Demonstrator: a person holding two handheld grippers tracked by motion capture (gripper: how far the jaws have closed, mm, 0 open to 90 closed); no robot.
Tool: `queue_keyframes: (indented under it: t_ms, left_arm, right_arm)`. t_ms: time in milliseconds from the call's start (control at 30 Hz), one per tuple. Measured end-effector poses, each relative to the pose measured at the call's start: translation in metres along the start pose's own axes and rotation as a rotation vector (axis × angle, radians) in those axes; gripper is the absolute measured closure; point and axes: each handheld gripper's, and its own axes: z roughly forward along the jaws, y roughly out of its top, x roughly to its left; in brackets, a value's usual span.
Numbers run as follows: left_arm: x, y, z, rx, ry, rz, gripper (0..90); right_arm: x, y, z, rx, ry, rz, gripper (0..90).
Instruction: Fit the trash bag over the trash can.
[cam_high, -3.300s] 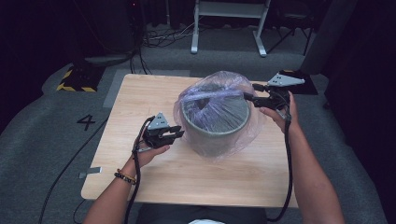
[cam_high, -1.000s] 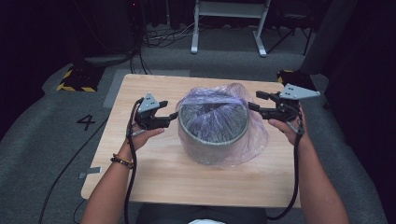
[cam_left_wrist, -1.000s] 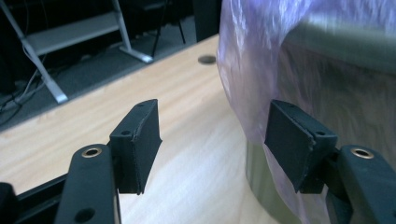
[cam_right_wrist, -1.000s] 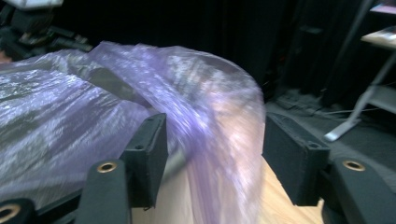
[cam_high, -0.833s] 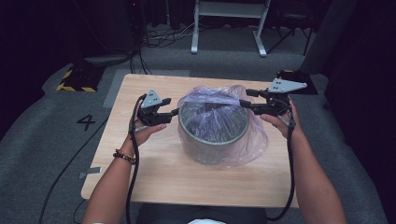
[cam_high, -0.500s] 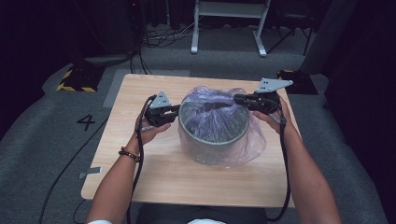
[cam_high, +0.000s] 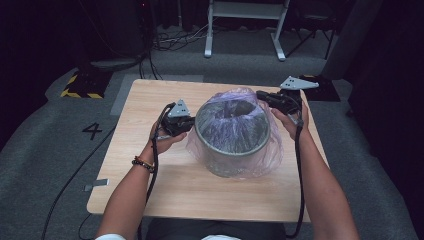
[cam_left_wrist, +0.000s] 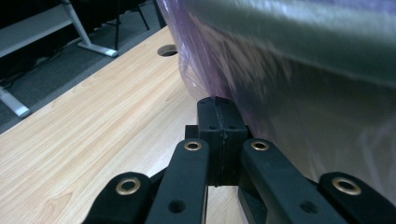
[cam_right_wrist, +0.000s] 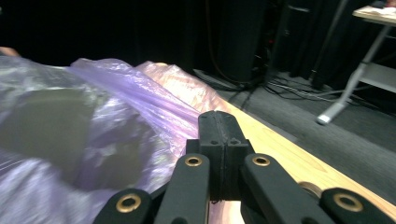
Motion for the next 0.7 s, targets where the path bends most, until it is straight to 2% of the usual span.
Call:
queue_keyframes:
  t_ms: [100,167,300,433,533,700]
  left_arm:
    - [-0.001,0.000,0.004,0.008,-0.003,-0.001,90.0]
    - [-0.001,-0.001,0.006,0.015,-0.008,-0.002,90.0]
    - [-0.003,-0.004,0.014,0.038,-0.010,0.003,90.0]
    - [-0.002,-0.010,0.017,0.025,-0.027,-0.023,90.0]
    - [-0.004,-0.015,0.018,0.037,-0.022,-0.024,90.0]
    - [-0.005,-0.026,0.016,0.037,-0.019,-0.041,90.0]
  right_arm:
    - [-0.005,-0.004,0.007,0.029,-0.014,0.019,90.0]
    - [-0.009,-0.008,0.011,0.045,-0.007,0.041,90.0]
    - [-0.020,-0.019,0.018,0.078,-0.009,0.101,90.0]
    - [-0.027,-0.035,0.020,0.078,0.030,0.146,90.0]
    - [-0.029,-0.047,0.021,0.090,0.042,0.160,90.0]
    - [-0.024,-0.067,0.022,0.128,0.066,0.157,90.0]
